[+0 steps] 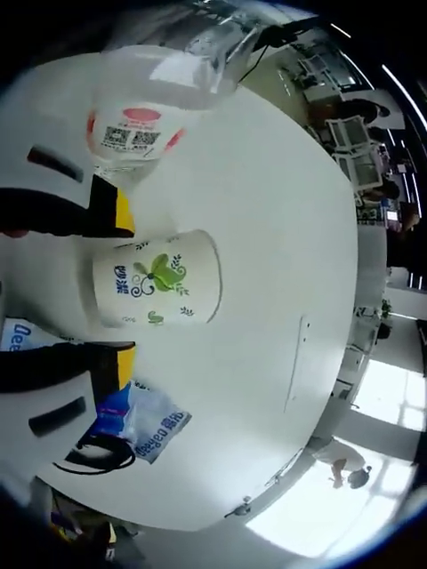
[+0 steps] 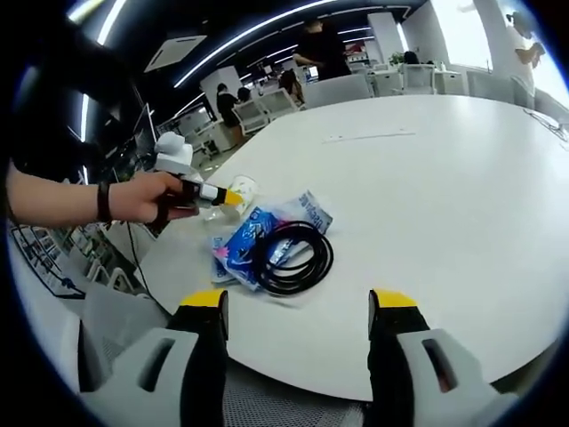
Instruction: Arrange the tabletop items into an orderly group along one side of the table until the central work area is clear of visible clutter.
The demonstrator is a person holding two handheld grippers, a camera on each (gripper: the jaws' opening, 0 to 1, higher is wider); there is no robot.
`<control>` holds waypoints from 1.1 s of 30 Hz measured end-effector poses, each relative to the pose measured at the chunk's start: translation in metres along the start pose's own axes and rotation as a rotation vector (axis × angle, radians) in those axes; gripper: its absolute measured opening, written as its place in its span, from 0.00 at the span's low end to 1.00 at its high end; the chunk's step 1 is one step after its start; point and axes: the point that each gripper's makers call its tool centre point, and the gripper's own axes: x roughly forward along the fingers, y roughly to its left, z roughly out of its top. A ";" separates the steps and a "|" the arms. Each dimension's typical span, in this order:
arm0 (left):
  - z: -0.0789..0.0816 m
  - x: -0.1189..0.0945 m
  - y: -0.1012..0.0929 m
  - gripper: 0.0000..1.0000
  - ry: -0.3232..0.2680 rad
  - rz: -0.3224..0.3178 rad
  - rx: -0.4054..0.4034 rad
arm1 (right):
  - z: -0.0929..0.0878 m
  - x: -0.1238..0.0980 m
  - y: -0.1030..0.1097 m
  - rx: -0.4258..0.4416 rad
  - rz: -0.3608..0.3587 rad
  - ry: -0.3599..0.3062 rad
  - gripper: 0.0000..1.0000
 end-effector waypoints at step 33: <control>-0.026 -0.055 -0.011 0.35 -0.053 -0.037 0.121 | -0.007 0.004 0.011 -0.027 0.049 0.008 0.62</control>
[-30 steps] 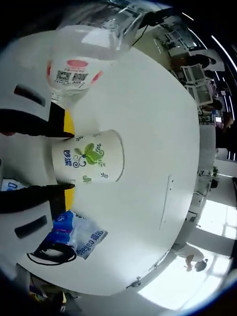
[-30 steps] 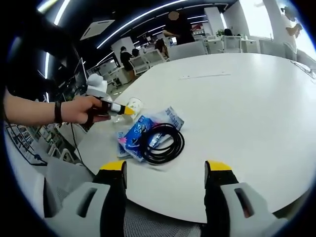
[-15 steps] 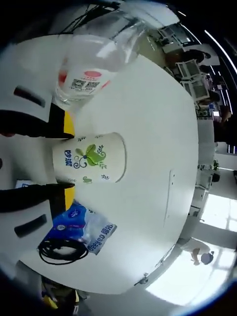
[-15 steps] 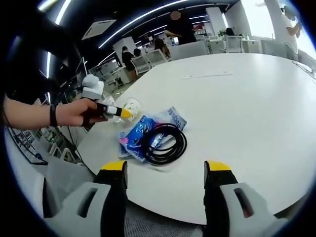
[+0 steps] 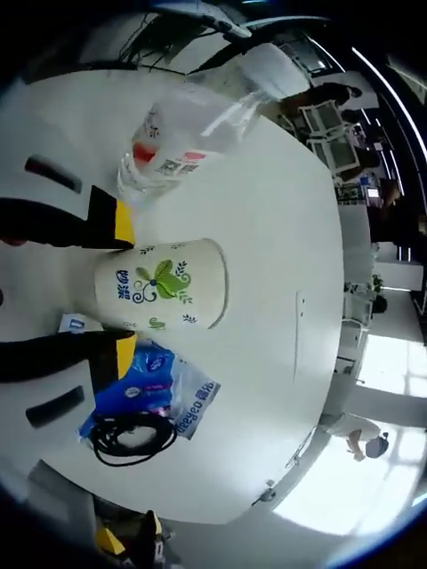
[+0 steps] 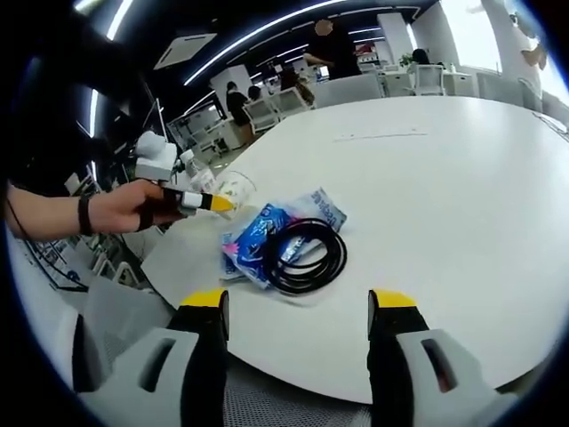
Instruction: Arrange the tabletop items into an orderly group along one side of the table until the central work area is clear of visible clutter.
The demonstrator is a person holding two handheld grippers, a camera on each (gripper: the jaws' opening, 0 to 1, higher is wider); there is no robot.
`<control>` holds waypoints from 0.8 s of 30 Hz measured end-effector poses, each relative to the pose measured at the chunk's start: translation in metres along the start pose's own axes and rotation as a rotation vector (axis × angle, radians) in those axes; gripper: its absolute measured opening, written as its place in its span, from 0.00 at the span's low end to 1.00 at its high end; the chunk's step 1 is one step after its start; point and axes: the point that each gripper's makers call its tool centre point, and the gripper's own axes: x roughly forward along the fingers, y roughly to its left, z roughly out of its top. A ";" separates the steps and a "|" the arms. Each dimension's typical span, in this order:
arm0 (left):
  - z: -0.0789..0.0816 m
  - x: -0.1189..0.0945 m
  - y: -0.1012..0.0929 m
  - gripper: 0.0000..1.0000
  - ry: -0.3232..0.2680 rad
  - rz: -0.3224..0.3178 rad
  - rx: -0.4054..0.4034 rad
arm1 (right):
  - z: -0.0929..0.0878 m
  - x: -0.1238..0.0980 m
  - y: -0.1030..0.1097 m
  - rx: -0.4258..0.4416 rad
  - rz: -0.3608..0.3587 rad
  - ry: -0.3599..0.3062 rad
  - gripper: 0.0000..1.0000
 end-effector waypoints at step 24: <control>-0.017 -0.060 0.013 0.35 -0.069 0.010 0.115 | 0.007 0.017 0.026 -0.056 0.061 0.011 0.62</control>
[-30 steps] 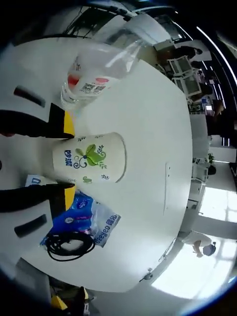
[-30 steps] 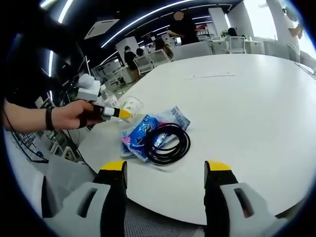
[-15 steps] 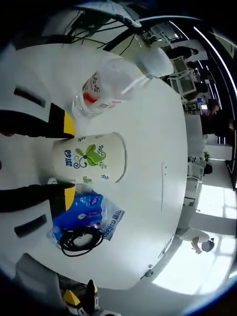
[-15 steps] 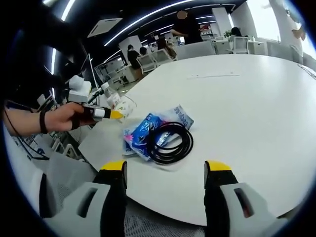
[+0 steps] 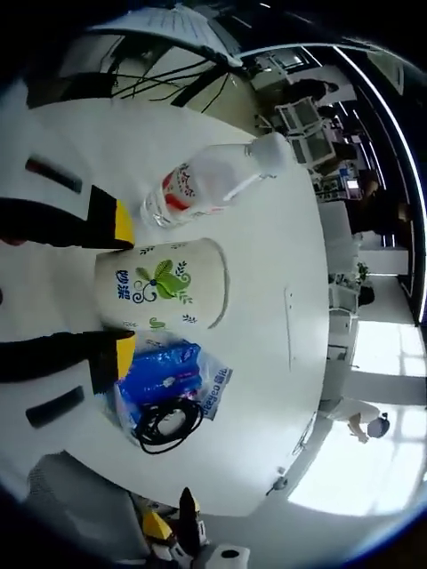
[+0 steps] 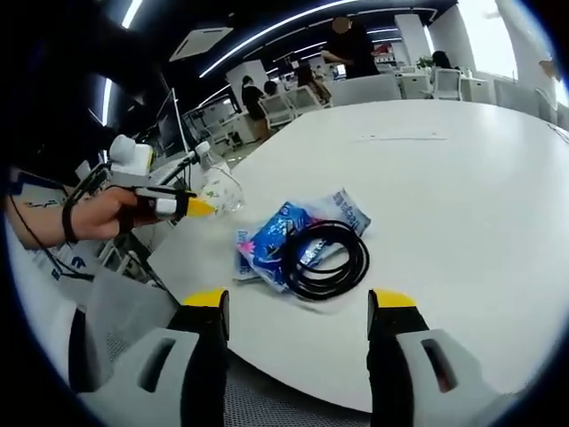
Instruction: Arrange the tabletop items into an orderly group along one side of the table until the central work area is clear of visible clutter.
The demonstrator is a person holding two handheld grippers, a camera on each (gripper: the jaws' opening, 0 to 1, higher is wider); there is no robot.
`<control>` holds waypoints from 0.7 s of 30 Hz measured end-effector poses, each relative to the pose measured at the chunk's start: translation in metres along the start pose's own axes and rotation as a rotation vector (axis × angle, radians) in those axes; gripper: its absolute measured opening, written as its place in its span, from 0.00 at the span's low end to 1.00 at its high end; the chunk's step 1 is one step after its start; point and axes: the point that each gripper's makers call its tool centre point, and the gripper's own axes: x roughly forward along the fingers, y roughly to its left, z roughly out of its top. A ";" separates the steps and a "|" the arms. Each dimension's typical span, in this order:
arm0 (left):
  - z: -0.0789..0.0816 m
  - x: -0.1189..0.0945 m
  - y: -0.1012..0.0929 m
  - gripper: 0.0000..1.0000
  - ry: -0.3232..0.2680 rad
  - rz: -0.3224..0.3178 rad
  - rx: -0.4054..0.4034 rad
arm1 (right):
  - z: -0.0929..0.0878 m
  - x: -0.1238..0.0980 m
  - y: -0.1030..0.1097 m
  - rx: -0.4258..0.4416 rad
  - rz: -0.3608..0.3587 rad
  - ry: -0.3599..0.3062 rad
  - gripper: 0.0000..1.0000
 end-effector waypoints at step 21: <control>0.018 -0.020 -0.016 0.35 -0.052 -0.060 0.109 | 0.017 0.017 0.020 -0.039 0.054 -0.013 0.61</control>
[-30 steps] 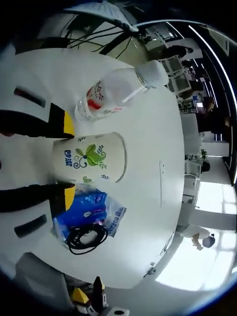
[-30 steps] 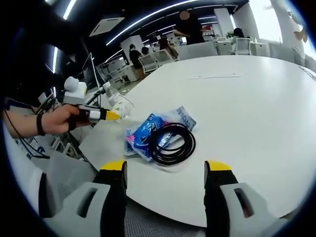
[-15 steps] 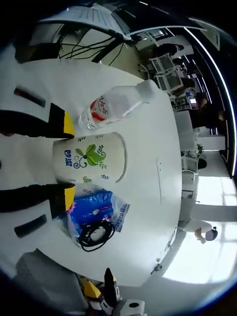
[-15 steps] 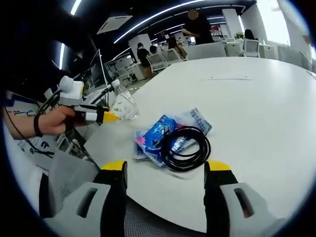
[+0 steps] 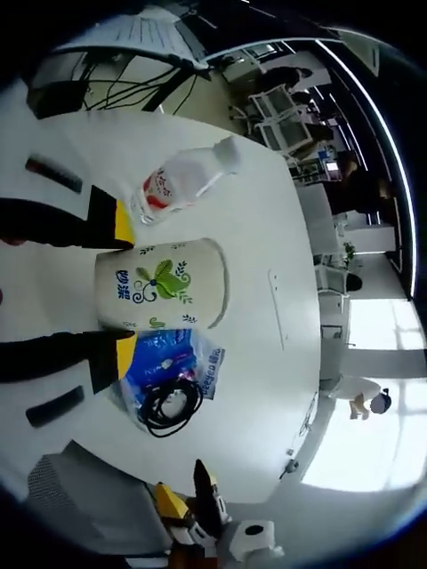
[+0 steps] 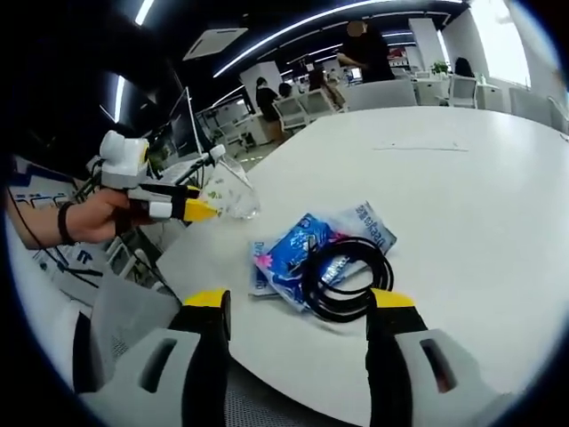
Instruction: Arrange the tabletop items into an orderly group along one side of the table until the central work area is clear of visible clutter.
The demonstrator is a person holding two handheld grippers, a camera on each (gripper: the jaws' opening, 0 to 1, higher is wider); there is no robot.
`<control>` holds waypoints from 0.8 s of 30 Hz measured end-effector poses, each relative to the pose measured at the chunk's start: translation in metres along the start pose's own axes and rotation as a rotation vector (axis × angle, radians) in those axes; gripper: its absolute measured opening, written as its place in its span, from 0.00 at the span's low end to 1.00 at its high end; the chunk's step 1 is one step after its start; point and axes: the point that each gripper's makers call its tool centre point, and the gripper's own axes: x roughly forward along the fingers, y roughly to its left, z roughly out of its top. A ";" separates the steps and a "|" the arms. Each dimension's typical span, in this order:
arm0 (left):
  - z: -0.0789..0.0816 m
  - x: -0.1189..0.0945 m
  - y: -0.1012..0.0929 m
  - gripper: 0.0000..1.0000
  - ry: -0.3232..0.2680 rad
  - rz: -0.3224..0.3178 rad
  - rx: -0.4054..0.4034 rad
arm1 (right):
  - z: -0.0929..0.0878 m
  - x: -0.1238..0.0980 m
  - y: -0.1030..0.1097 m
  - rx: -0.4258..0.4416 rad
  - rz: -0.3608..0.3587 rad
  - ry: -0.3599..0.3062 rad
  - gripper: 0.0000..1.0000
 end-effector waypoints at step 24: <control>0.014 0.003 -0.096 0.35 -0.020 -0.215 0.268 | 0.046 0.015 0.017 -0.083 0.090 -0.029 0.57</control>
